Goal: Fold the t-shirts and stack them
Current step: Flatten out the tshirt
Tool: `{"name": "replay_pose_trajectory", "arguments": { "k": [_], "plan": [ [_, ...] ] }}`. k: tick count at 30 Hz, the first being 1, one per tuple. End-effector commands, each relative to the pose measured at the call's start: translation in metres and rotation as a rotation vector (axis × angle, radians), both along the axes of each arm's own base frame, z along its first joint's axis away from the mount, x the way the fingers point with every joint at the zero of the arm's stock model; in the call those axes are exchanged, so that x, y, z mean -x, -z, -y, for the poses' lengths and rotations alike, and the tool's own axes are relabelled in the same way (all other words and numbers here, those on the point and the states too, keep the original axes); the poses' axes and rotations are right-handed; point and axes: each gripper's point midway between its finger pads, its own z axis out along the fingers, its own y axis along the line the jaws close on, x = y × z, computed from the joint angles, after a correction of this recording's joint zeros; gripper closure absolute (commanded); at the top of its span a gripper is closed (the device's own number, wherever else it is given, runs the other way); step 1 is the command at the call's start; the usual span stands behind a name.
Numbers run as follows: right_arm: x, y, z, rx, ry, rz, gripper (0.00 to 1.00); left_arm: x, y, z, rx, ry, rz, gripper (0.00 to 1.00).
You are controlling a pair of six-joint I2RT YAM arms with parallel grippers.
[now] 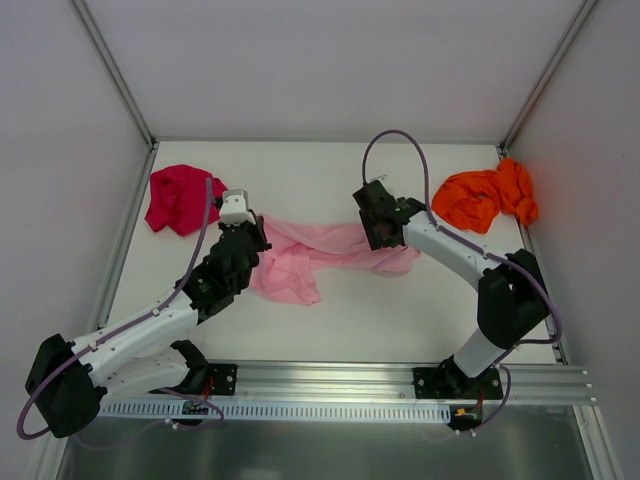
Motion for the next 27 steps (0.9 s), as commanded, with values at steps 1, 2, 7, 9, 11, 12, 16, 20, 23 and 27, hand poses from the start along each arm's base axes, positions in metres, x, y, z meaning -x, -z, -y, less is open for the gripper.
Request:
{"name": "replay_pose_trajectory", "arguments": {
  "k": [1,2,7,9,11,12,16,20,23,27],
  "plan": [
    [-0.006,0.001,-0.005,-0.045,0.021,0.021,0.37,-0.003,-0.009,0.000,0.010,-0.021,0.042,1.00],
    [-0.006,0.002,-0.005,-0.044,0.022,0.019,0.37,-0.003,-0.009,0.000,0.008,-0.020,0.041,1.00],
    [-0.005,0.016,-0.003,-0.045,0.029,-0.017,0.37,-0.003,-0.008,0.000,0.008,-0.021,0.040,1.00],
    [-0.005,0.020,-0.003,-0.041,0.031,-0.026,0.38,-0.003,-0.009,-0.001,0.008,-0.022,0.041,1.00],
    [-0.006,0.024,-0.003,-0.034,0.034,-0.031,0.38,-0.003,-0.008,-0.001,0.006,-0.023,0.040,1.00],
    [-0.006,0.023,-0.002,-0.032,0.037,-0.029,0.38,-0.002,-0.008,-0.002,0.008,-0.025,0.040,1.00],
    [-0.007,0.029,-0.001,-0.022,0.044,-0.038,0.39,-0.002,-0.008,-0.002,0.004,-0.026,0.041,1.00],
    [-0.008,0.032,0.001,-0.017,0.047,-0.046,0.43,-0.002,-0.008,-0.002,0.004,-0.026,0.041,1.00],
    [-0.008,0.032,0.002,-0.017,0.054,-0.044,0.43,-0.002,-0.008,-0.003,0.007,-0.028,0.042,1.00],
    [-0.008,0.034,0.002,-0.012,0.055,-0.051,0.44,-0.001,-0.009,-0.004,0.008,-0.029,0.043,1.00]
  ]
}}
